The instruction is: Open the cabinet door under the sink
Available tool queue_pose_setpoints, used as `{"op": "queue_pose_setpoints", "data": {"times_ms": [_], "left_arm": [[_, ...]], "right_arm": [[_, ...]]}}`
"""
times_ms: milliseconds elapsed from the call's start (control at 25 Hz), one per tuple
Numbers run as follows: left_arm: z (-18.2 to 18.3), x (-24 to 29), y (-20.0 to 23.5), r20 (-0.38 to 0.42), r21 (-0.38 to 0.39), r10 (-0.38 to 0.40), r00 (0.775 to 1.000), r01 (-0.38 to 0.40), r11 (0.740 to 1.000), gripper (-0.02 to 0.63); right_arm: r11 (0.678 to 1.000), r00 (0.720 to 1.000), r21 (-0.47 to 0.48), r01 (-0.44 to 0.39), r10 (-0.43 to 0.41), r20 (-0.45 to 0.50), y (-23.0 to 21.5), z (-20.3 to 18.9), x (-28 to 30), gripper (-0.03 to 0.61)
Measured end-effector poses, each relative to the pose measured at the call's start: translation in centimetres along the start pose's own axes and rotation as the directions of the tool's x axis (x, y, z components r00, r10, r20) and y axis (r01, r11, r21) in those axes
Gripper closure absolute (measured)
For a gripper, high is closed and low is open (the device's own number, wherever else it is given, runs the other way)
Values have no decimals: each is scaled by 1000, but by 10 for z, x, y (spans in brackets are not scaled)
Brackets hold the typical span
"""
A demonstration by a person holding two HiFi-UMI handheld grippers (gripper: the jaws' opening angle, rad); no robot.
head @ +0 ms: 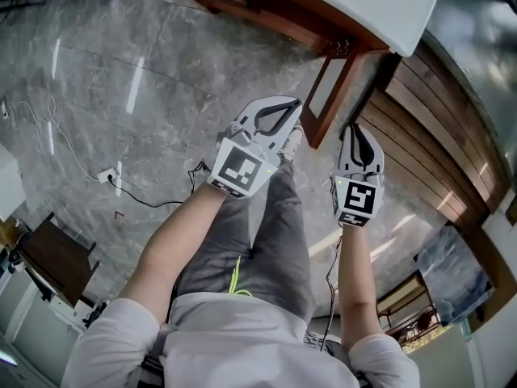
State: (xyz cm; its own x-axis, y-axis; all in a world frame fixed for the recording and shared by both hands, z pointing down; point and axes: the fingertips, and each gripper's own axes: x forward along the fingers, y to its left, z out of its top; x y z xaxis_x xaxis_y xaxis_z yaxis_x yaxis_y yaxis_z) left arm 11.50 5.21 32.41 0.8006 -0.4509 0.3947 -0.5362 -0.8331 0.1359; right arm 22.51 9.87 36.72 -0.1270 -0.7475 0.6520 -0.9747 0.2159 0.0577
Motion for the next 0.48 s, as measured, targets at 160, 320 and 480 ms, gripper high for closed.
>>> {"op": "queue_pose_setpoints", "data": {"times_ms": [160,320,480], "left_arm": [[33,-12,2,28,8,31,999,-32,999,603],[71,-28,4,61,19,67,996,-69,997,601],[108,-45,4,92,17,109,990,-111,994,601]], "right_arm": [[1000,999,2,-1,1,45,0,33,-16,531],[1000,996,10,-3,2,92,-2,70,-37,531],[1000,989,25,-5,2,150,-4,109,-62,531]]}}
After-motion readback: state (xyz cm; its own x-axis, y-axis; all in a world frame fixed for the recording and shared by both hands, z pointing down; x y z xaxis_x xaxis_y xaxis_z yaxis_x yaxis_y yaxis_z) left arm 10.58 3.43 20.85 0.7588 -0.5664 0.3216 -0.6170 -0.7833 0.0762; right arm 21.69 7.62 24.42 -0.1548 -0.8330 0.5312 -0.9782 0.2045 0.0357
